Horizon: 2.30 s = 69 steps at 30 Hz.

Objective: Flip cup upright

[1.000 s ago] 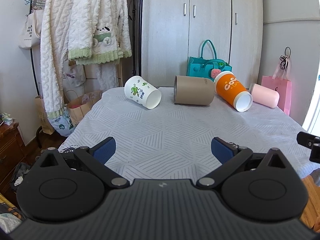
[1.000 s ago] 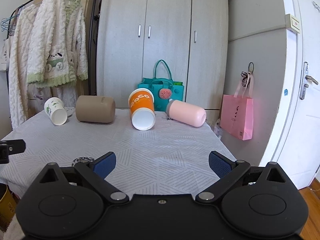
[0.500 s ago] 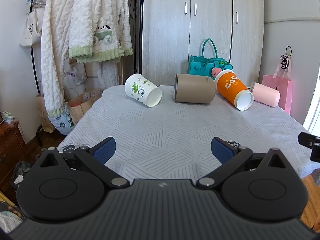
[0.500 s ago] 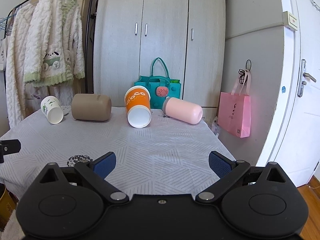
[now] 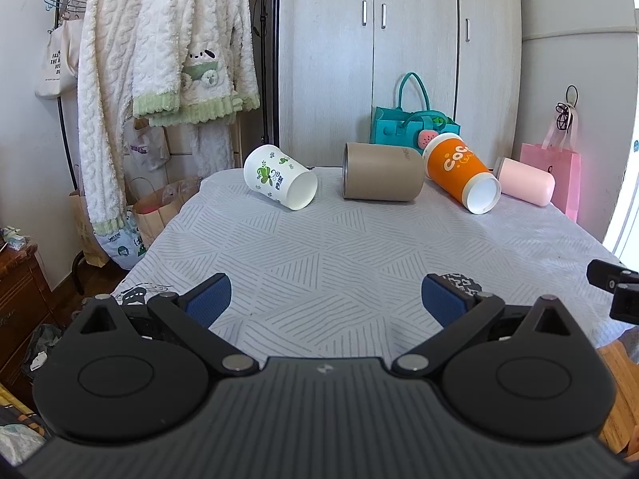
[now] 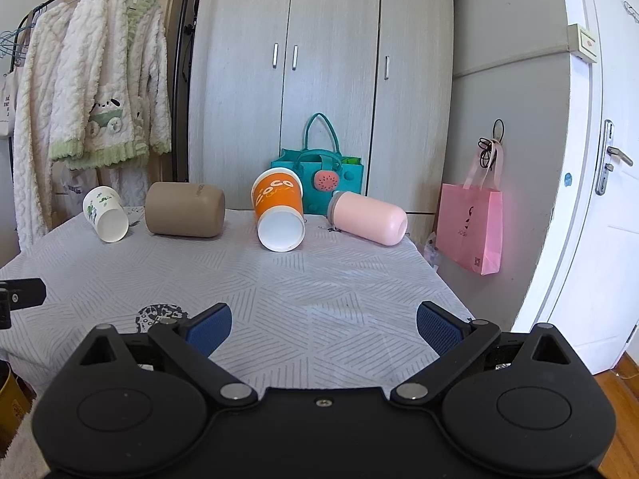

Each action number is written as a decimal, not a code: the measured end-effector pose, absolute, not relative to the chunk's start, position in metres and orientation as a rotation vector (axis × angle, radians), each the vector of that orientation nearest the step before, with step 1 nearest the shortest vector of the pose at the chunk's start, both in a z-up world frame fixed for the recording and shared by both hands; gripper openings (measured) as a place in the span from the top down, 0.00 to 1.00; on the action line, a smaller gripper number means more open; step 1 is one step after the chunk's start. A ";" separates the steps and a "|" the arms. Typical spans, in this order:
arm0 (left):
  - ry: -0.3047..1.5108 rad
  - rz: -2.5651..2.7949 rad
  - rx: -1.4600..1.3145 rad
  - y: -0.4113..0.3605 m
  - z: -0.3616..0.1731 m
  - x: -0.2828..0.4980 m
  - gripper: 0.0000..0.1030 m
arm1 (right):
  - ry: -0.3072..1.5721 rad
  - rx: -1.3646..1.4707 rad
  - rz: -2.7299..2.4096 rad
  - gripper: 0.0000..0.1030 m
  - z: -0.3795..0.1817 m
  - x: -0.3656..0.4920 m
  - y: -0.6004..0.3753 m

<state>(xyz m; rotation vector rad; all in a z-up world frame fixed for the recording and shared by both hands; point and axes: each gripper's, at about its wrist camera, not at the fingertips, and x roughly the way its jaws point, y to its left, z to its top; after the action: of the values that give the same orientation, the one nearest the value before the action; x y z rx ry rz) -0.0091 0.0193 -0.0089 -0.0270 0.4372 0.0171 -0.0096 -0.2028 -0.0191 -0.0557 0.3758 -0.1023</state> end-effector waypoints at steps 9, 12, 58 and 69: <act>0.458 0.022 -0.013 0.017 -0.009 -0.010 0.00 | 0.377 -0.055 -0.099 0.02 -0.019 -0.010 -0.202; 0.463 0.003 -0.018 0.017 -0.010 -0.009 0.00 | 0.381 -0.054 -0.100 0.02 -0.020 -0.010 -0.203; 0.624 -0.358 -0.015 -0.028 0.076 0.216 0.00 | 0.748 -0.050 0.479 0.02 0.059 0.200 -0.228; 0.634 -0.381 0.015 -0.035 0.067 0.262 0.00 | 0.930 0.007 0.444 0.03 0.031 0.293 -0.242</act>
<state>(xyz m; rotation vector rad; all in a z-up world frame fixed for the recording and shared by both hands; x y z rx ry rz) 0.2623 -0.0352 0.0673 0.0150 0.6340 -0.3808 0.2935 -0.2423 0.0307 0.0074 0.9295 0.4443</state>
